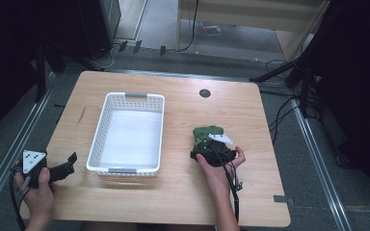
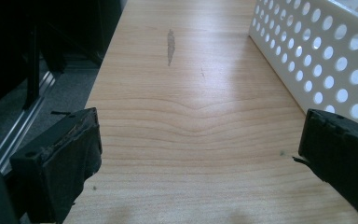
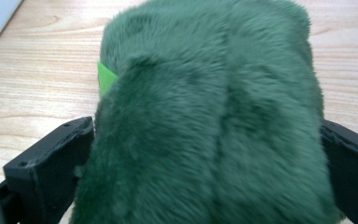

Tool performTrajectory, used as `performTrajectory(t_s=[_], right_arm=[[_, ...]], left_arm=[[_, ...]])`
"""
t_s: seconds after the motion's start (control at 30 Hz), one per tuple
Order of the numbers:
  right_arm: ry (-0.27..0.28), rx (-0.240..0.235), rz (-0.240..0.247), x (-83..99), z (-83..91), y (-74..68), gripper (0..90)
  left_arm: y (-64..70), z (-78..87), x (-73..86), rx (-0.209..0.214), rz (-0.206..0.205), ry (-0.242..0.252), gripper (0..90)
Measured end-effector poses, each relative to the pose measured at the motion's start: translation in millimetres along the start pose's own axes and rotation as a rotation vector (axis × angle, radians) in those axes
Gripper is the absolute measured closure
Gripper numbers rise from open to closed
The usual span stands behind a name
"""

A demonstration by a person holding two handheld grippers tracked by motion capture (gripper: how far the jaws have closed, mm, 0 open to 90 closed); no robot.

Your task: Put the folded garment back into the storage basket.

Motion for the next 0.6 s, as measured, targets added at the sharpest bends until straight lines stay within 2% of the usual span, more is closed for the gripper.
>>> performTrajectory(t_s=[0.13, 0.3, 0.37, 0.43, 0.6], right_arm=[[-0.013, 0.008, -0.005, 2.0, -1.8, 1.9, 0.0], [-0.041, 0.066, 0.000, 7.0, -7.2, 6.9, 6.8], [-0.041, 0.073, -0.007, 7.3, -7.7, 8.0, 8.2], [-0.035, 0.093, -0.013, 6.4, -6.9, 9.3, 13.5], [-0.022, 0.096, -0.020, 4.5, -5.3, 10.0, 16.6]], left_arm=[[-0.1, -0.1, 0.1, 0.000, -0.001, -0.002, 0.3], [-0.2, 0.0, 0.2, -0.001, 0.000, -0.004, 0.3], [-0.2, -0.2, 0.1, -0.001, 0.002, -0.001, 0.3], [-0.4, -0.1, 0.1, 0.000, 0.005, -0.003, 0.3], [-0.7, -0.3, 0.0, 0.000, 0.009, -0.001, 0.3]])
Point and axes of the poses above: each handheld gripper's, and its own axes: z roughly backward along the jaws, x roughly out of its underside, y roughly to its right, the point moved 8 cm from there along -z, roughly forward along the jaws, and after that the axes turned 7 degrees about x, right-handed, at the moved point
